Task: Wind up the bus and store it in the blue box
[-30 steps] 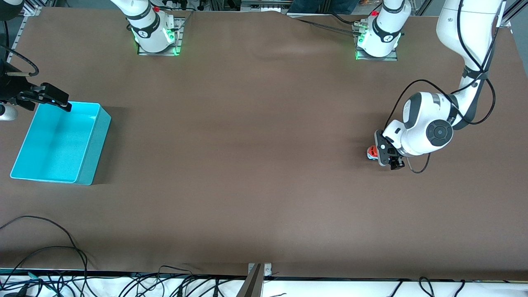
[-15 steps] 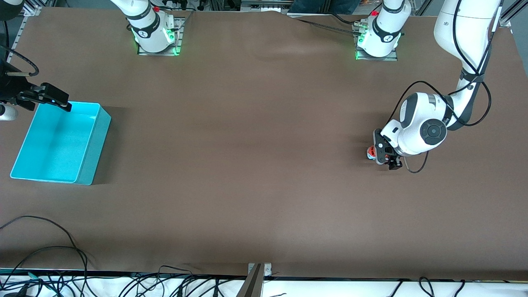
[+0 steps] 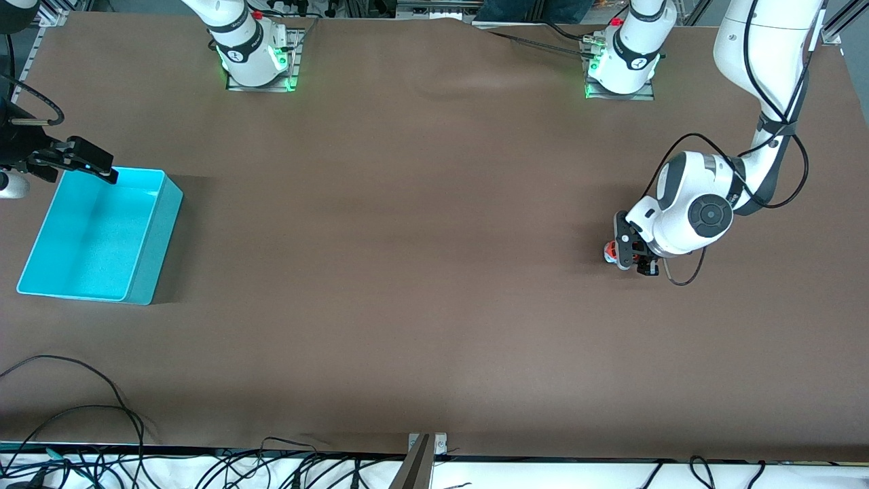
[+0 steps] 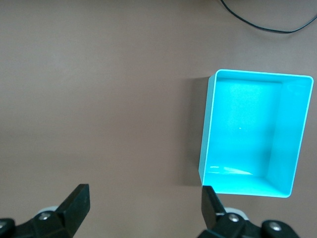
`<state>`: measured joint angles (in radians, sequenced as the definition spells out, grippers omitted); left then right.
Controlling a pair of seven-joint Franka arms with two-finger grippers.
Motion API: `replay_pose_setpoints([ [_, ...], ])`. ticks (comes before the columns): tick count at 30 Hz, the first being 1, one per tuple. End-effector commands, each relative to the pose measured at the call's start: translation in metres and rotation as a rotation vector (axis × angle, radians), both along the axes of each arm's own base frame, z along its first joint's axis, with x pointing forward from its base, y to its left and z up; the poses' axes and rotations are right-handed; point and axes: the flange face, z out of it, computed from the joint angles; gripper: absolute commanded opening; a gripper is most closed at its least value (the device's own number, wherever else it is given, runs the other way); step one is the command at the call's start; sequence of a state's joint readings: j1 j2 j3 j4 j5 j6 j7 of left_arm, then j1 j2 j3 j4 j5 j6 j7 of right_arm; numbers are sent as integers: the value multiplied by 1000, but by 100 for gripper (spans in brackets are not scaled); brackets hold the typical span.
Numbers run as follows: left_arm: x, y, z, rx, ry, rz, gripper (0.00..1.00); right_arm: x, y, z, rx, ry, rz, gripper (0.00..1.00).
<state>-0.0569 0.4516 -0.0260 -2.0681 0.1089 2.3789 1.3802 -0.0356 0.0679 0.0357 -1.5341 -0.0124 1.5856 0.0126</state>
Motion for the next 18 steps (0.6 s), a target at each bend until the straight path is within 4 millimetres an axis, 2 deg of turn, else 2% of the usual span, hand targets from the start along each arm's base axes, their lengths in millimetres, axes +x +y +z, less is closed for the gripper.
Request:
replay_pose_setpoints([
  [1, -2, 0, 4, 8, -12, -33, 23, -3, 3, 7, -3, -4, 5, 100],
  [18, -3, 8, 1, 9, -7, -19, 23, -3, 1, 7, -3, -4, 3, 100],
])
